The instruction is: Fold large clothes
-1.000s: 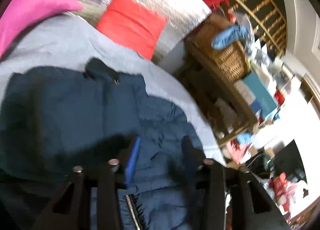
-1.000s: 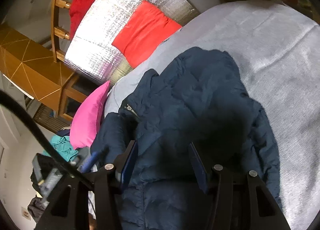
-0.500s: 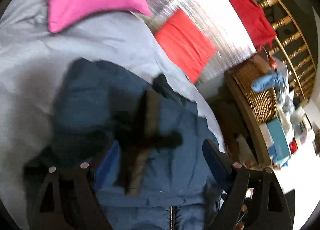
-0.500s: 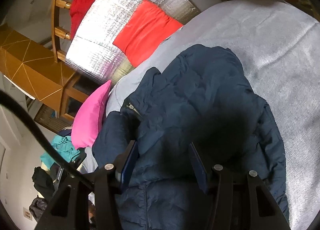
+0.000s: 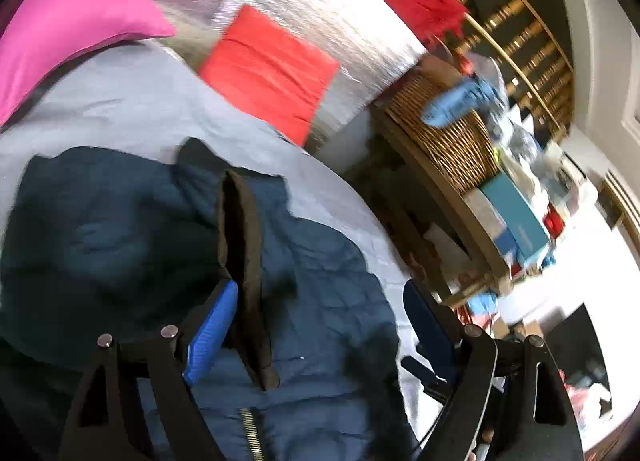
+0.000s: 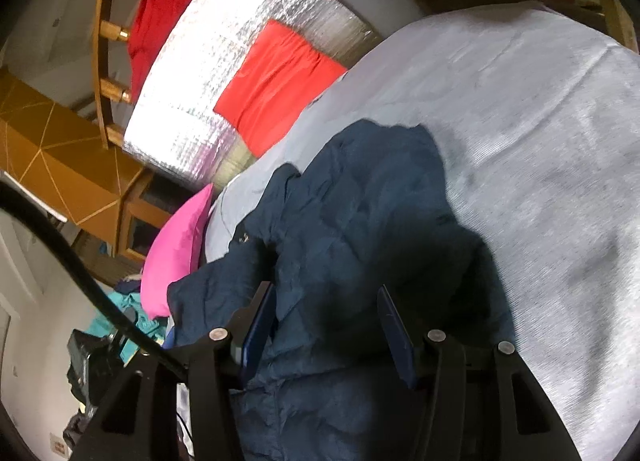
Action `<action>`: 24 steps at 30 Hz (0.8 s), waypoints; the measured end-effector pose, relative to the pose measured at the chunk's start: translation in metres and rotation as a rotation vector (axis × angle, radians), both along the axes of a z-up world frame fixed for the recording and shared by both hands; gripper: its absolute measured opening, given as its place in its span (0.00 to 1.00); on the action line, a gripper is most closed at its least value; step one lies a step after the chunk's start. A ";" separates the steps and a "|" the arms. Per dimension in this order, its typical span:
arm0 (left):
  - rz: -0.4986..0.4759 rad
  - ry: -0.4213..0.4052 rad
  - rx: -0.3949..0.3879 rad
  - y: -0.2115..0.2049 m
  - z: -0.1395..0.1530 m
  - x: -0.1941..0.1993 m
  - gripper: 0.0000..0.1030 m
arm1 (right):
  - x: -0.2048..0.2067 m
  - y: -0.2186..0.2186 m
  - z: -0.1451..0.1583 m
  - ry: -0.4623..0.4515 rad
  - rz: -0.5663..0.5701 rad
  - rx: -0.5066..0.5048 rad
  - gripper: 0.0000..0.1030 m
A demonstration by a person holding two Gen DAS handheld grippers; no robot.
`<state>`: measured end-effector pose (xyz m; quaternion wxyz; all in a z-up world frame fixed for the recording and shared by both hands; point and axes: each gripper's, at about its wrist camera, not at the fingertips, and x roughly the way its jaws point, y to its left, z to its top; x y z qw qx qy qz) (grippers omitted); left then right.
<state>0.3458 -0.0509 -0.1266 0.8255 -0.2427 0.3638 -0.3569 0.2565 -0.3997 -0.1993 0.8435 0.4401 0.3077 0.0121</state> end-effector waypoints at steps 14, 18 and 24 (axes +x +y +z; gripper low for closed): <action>-0.234 -0.161 -0.008 -0.085 0.056 -0.055 0.83 | -0.025 -0.033 0.001 -0.006 -0.061 -0.001 0.54; -0.137 -0.191 0.001 -0.050 0.067 -0.048 0.83 | -0.026 -0.033 0.004 -0.021 -0.065 0.004 0.54; 0.173 -0.022 0.194 0.028 0.018 0.001 0.83 | -0.011 -0.025 0.012 -0.048 -0.022 -0.031 0.50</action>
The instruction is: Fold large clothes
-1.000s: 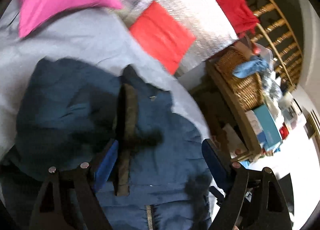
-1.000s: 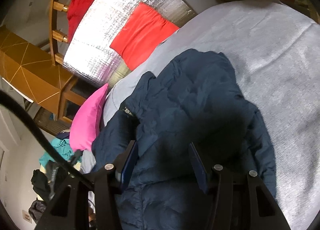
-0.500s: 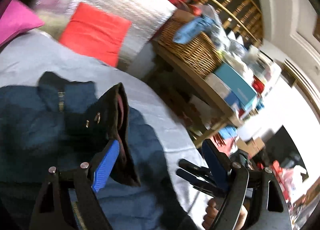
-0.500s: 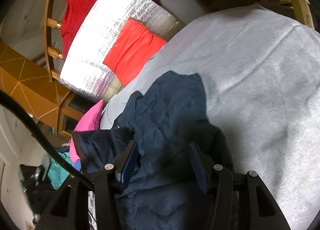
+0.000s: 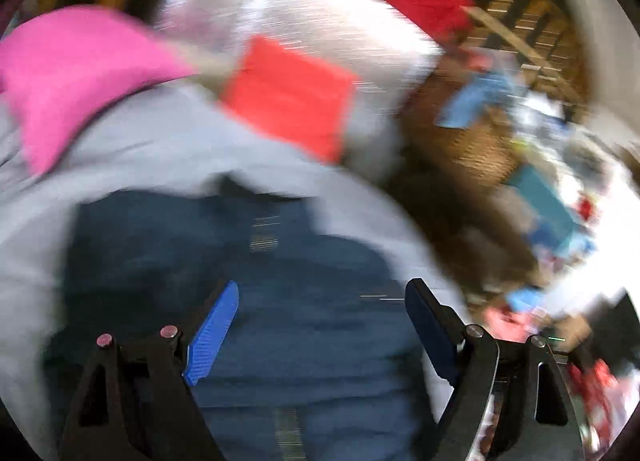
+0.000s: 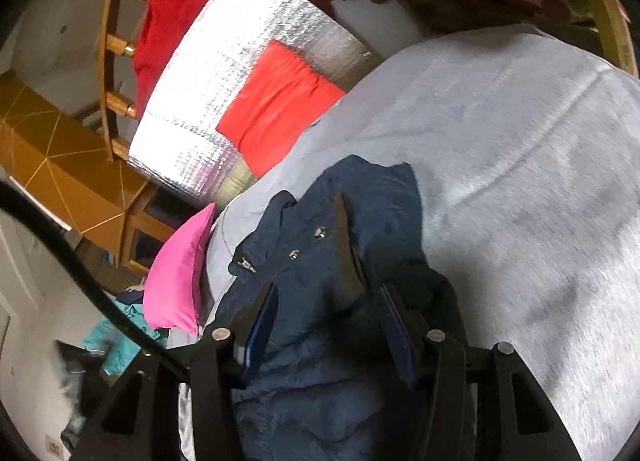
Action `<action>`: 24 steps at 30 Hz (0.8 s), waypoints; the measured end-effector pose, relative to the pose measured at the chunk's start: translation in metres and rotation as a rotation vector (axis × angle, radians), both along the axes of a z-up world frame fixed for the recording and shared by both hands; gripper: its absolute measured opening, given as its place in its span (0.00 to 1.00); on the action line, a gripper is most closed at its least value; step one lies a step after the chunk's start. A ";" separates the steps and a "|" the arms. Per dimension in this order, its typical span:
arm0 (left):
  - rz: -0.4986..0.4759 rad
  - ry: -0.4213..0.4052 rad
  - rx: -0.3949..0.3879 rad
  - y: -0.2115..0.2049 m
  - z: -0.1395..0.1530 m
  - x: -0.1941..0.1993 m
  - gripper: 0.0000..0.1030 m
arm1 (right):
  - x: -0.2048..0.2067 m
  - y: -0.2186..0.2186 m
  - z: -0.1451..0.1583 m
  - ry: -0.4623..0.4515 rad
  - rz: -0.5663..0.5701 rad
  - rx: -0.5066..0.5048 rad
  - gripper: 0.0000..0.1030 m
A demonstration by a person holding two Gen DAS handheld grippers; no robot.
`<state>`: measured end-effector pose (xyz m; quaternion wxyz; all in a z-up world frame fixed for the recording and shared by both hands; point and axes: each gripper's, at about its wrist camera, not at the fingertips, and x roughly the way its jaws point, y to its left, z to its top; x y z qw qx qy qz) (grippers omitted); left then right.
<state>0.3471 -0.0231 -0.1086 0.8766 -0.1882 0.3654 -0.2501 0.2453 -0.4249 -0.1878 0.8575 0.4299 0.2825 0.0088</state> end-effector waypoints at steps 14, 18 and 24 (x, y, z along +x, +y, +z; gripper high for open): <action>0.235 0.326 0.182 0.095 -0.088 0.037 0.83 | 0.078 0.004 -0.035 0.130 0.014 -0.064 0.50; 0.209 0.327 0.218 0.092 -0.095 0.038 0.83 | 0.088 0.014 -0.040 0.133 0.062 -0.053 0.50; 0.194 0.316 0.254 0.086 -0.095 0.037 0.83 | 0.088 0.041 -0.024 0.125 0.100 -0.206 0.14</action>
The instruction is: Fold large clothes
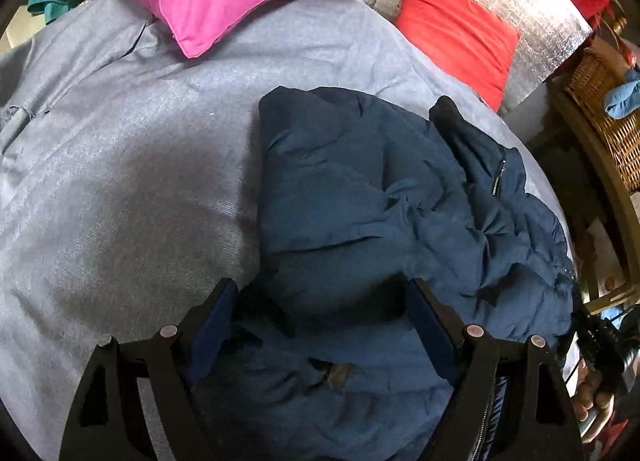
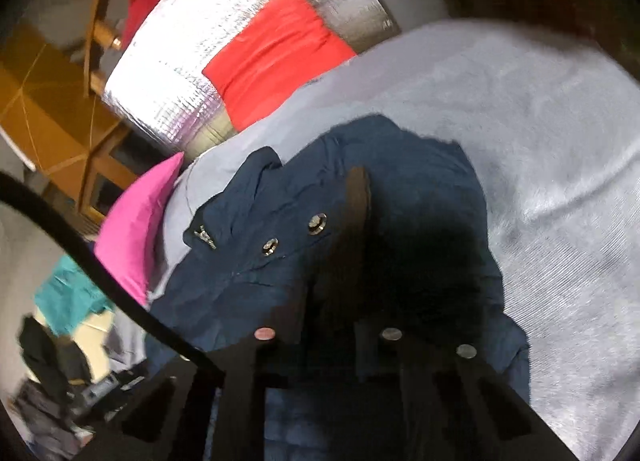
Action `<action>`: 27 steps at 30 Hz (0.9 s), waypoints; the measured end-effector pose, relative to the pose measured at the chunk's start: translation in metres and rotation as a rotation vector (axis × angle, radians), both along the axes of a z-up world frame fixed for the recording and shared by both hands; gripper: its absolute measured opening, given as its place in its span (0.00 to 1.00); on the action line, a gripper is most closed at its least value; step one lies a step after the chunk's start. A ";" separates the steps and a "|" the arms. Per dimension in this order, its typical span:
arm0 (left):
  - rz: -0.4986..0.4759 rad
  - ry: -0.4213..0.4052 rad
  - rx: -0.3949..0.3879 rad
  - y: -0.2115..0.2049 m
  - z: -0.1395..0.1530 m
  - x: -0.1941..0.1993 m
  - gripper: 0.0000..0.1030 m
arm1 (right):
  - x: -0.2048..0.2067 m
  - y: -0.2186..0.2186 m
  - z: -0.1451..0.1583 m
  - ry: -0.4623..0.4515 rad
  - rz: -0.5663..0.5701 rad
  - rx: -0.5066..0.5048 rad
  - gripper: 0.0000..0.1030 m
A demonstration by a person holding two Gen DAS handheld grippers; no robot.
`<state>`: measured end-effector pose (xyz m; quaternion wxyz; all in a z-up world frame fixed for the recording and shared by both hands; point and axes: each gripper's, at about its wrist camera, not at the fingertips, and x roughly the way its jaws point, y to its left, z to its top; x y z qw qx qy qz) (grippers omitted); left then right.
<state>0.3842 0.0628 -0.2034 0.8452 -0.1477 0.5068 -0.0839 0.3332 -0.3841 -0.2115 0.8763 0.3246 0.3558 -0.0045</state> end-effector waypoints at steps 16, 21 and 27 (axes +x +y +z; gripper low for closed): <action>-0.061 -0.011 0.126 -0.020 0.001 -0.003 0.83 | -0.003 -0.012 -0.006 0.073 -0.068 -0.153 0.15; -0.055 -0.072 0.091 -0.017 0.019 -0.012 0.83 | -0.018 -0.022 0.008 0.049 -0.112 -0.082 0.60; -0.075 -0.196 0.063 -0.030 0.047 -0.027 0.83 | -0.048 -0.008 0.039 -0.108 -0.147 -0.161 0.53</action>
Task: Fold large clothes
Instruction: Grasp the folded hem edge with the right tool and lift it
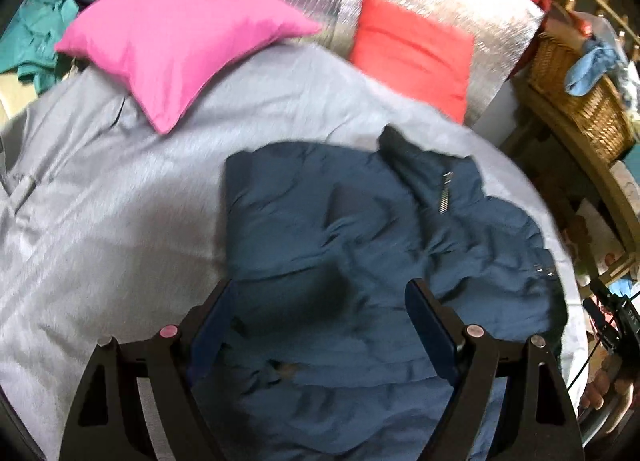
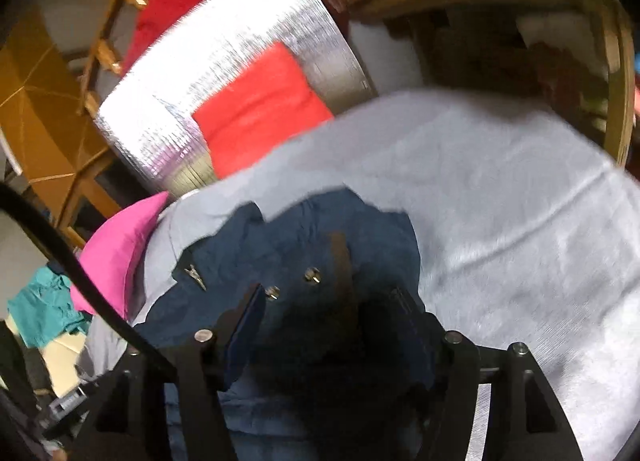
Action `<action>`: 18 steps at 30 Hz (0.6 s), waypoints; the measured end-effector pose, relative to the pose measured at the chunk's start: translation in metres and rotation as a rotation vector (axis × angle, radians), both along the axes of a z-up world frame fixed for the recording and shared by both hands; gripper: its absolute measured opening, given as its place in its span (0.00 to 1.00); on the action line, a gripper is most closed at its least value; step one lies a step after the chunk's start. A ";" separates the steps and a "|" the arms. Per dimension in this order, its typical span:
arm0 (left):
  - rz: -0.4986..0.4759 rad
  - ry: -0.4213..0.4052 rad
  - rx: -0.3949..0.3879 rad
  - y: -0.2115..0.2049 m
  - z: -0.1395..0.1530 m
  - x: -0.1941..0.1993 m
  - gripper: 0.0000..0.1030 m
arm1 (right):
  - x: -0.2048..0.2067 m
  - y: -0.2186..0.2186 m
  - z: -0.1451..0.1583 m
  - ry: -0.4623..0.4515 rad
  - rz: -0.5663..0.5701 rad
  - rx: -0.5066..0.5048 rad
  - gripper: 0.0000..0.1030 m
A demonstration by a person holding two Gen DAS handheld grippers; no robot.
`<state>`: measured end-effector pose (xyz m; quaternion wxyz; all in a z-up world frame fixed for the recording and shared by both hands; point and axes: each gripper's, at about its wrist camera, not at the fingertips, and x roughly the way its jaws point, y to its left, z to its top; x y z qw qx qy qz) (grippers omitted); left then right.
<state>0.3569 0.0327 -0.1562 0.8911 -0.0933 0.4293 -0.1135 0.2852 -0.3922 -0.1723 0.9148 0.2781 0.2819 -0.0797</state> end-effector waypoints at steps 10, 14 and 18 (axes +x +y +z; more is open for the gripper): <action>-0.145 0.061 0.092 -0.065 -0.031 0.003 0.83 | 0.035 0.092 -0.012 0.016 0.327 -0.109 0.30; -0.169 0.083 0.127 -0.067 -0.043 0.005 0.83 | 0.054 0.099 -0.038 0.132 0.349 -0.053 0.30; -0.206 0.119 0.187 -0.075 -0.060 0.003 0.85 | 0.061 0.089 -0.058 0.227 0.365 0.035 0.29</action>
